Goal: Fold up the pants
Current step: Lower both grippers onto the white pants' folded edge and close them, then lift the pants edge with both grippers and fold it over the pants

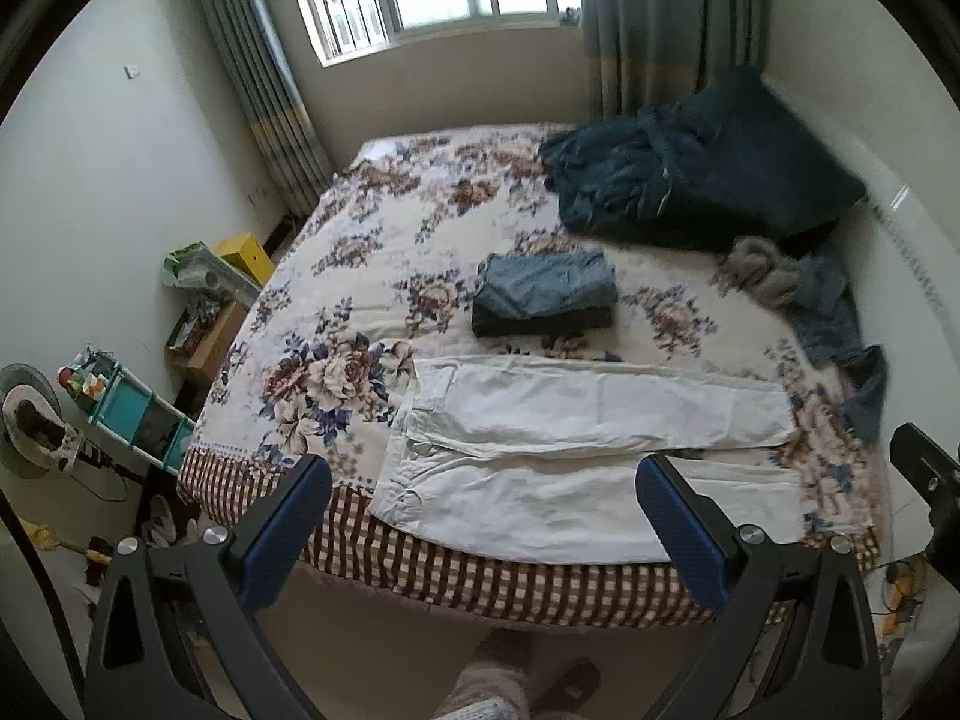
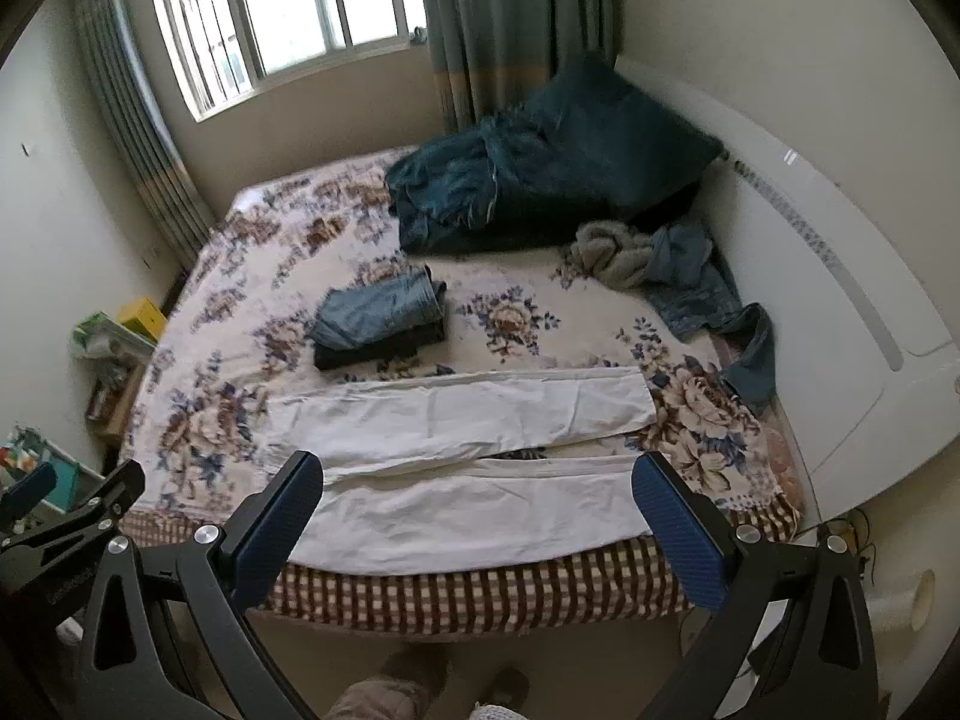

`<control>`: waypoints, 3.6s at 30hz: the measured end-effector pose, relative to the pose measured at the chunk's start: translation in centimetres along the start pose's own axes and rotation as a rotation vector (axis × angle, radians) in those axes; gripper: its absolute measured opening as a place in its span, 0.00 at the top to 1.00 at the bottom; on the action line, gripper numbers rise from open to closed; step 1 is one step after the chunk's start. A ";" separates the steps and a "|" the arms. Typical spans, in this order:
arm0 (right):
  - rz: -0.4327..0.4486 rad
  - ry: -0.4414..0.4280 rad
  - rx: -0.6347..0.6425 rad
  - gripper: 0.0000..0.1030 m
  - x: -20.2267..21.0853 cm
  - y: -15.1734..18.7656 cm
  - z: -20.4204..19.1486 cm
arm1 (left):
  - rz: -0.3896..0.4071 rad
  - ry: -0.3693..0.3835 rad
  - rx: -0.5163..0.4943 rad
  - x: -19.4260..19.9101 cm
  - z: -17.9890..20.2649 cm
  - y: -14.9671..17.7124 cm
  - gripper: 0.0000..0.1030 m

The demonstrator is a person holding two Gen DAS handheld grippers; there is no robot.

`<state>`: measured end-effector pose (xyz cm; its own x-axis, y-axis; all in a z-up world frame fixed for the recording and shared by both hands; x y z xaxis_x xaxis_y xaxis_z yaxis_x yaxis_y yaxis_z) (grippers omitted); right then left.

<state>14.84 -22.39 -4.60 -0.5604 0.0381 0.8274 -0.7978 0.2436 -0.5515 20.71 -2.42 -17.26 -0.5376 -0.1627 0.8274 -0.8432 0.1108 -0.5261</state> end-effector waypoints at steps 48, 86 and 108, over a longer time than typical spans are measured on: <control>-0.802 0.229 0.538 0.02 -79.2 3.1 13.0 | -0.494 -0.038 -0.858 -64.2 20.5 -3.3 0.00; -0.812 0.008 0.208 0.90 -55.1 20.6 15.5 | -0.674 0.301 0.022 -41.3 16.4 20.3 0.94; -0.723 0.138 0.033 0.13 -49.0 24.2 15.2 | -0.532 0.170 -0.104 -37.7 15.5 20.0 0.12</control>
<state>19.62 -33.08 -60.05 0.1392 0.0011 0.9903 -0.9650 0.2247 0.1354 23.99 -9.33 -61.99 -0.0231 -0.0637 0.9977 -0.9879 0.1544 -0.0131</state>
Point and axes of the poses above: each gripper's, at about its wrist camera, not at the fingertips, and x roughly against the way its jaws point, z to its right, y to its underside, the point moved 9 cm from there along -x, roughly the way its jaws point, and after that the axes turned 6 degrees about -x, right-handed, at the moved point
